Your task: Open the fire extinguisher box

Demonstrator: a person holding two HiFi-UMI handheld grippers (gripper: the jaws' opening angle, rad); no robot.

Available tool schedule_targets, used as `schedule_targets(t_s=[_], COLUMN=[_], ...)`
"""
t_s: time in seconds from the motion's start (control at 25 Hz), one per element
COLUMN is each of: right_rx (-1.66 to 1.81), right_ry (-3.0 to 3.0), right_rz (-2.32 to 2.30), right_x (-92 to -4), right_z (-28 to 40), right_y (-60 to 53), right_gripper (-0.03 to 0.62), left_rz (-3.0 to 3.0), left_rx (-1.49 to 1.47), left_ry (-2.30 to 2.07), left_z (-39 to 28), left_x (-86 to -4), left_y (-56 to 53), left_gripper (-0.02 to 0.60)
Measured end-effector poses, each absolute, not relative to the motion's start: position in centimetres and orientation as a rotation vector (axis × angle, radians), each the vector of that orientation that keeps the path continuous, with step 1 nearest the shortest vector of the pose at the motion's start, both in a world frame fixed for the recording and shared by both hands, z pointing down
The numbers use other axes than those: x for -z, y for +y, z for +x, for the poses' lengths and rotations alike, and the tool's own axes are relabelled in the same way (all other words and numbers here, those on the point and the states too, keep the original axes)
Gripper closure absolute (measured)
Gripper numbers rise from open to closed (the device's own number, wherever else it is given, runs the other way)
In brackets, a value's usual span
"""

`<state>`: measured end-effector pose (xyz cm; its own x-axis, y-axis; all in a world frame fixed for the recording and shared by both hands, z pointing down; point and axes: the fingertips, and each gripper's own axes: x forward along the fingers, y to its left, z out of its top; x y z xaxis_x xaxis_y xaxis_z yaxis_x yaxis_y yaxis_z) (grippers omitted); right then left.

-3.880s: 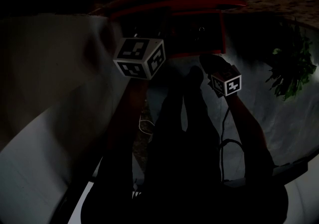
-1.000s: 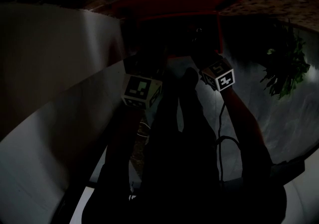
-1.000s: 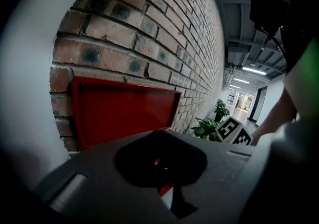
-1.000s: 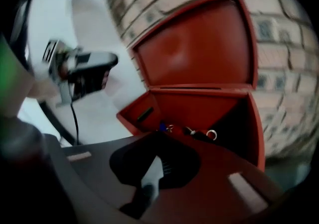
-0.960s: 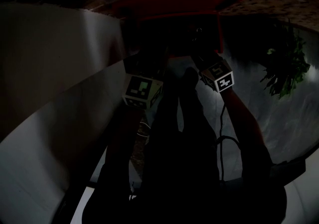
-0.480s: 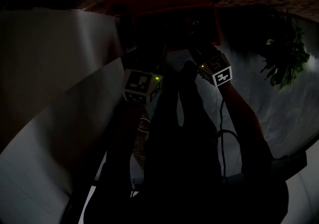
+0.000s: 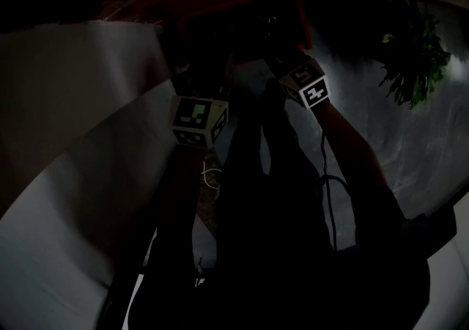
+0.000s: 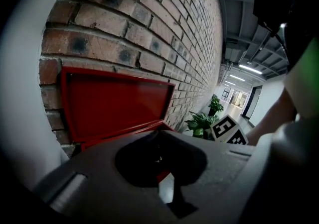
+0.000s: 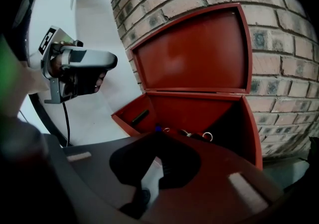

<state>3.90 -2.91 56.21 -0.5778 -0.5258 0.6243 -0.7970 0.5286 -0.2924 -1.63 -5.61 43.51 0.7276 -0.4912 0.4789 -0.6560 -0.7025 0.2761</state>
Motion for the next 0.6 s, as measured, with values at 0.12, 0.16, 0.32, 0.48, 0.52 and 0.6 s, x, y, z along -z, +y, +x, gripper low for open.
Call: schedule_targets(t_s=[0.12,0.16,0.32,0.48,0.52,0.6], right_rx=[-0.79,-0.79,-0.78,-0.79,-0.793,-0.8], right_ry=[-2.303,-2.303,-2.31,-2.303,-2.3,-2.298], right_rz=[1.072,1.071,1.069,1.071,1.073,1.078], right_x=[-56.3,-56.3,-56.2,-56.2,-56.2,-56.1], right_z=[3.8,3.9,3.8,4.1,4.1,4.1], right_y=[-2.8,-2.8,-2.9,-2.3,-2.1,-1.8], right_gripper=[0.594,0.592,0.594,0.594,0.594,0.594], left_rz=[2.505,2.507,2.505,2.5,2.502,2.507], left_rx=[-0.528,-0.529,-0.529,-0.532,-0.531,-0.527], left_ry=[-0.874,-0.873,-0.883,-0.883,-0.88,-0.873], left_z=[-1.4,-1.4,-1.4,-1.2,-1.0,-0.9], left_x=[-43.2,-43.2,-43.1,-42.9,-42.8,-42.4], left_y=[-5.3,-5.2,-5.3,-5.4,-5.4,-5.6], left_gripper=[0.583,0.583,0.583,0.583,0.583,0.583])
